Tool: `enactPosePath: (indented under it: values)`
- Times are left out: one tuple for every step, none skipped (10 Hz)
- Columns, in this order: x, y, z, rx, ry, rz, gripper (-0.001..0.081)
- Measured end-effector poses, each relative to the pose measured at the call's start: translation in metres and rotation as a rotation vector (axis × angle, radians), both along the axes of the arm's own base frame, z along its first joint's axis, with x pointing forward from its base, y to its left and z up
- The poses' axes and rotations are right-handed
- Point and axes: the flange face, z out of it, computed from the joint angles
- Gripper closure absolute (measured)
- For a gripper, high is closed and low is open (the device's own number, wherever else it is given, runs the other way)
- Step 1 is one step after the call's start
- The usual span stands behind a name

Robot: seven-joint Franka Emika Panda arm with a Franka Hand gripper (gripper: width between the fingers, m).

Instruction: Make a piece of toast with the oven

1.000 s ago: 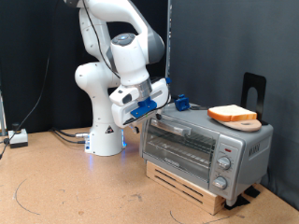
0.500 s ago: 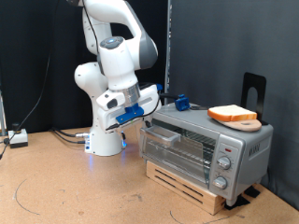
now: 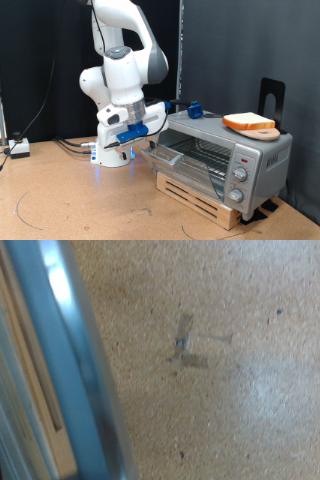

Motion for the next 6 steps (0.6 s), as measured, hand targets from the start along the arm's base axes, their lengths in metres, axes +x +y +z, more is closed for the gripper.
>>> enactPosePath:
  values:
    - [0.006, 0.002, -0.002, -0.005, -0.009, 0.009, -0.0001]
    - [0.011, 0.005, -0.004, -0.009, -0.016, 0.012, -0.0001]
    - [0.017, 0.007, -0.004, -0.014, -0.024, 0.014, -0.0001]
    - [0.023, 0.009, -0.003, -0.011, -0.037, 0.015, -0.0001]
    - [0.029, 0.011, -0.001, -0.002, -0.048, 0.015, -0.0001]
    - [0.035, 0.012, 0.002, 0.000, -0.056, 0.013, -0.0001]
